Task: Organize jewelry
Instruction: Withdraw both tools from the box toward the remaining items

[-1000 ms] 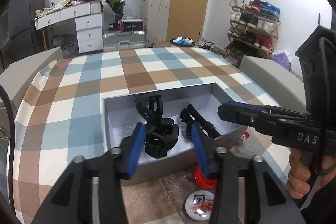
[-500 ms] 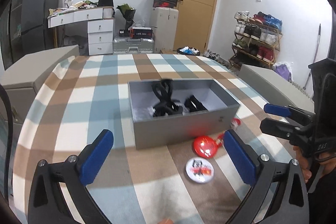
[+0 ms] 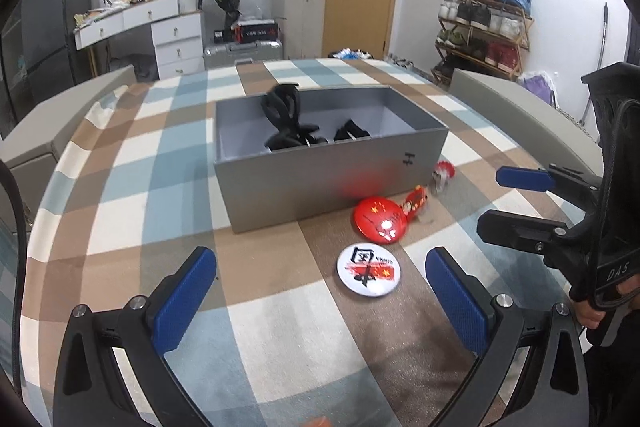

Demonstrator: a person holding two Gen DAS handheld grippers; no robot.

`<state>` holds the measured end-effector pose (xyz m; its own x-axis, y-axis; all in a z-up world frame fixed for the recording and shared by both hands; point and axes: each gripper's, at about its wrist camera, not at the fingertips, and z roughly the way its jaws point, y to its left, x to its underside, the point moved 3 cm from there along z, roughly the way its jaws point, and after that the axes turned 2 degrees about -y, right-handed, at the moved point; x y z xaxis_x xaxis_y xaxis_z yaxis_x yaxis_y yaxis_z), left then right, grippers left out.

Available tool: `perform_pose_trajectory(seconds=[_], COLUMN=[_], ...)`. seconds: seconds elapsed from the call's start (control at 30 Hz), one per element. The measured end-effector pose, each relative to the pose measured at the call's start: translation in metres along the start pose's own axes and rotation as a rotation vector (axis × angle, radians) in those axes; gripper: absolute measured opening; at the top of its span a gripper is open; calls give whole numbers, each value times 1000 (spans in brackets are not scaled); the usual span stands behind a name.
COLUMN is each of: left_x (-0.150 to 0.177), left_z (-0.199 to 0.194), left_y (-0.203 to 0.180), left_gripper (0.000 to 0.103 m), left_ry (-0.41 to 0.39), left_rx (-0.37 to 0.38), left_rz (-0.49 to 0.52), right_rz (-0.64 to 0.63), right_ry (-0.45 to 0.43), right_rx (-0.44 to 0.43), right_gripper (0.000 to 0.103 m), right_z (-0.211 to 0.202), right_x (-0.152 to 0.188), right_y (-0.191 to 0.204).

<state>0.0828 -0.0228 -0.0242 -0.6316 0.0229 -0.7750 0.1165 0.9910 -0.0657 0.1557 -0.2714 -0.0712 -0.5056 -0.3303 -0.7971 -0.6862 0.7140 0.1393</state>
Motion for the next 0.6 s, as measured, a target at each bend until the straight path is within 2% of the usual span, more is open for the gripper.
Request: perform_pose_trajectory(seconds=[0.6], left_x=[9], left_z=[7], left_y=[-21], left_gripper=[101], left_ry=[93], left_rx=[70], left_rz=[91], right_rz=[17], right_ry=[18], right_rx=[-4], right_gripper=[98], right_z=[0], right_x=[5], right_y=[-5])
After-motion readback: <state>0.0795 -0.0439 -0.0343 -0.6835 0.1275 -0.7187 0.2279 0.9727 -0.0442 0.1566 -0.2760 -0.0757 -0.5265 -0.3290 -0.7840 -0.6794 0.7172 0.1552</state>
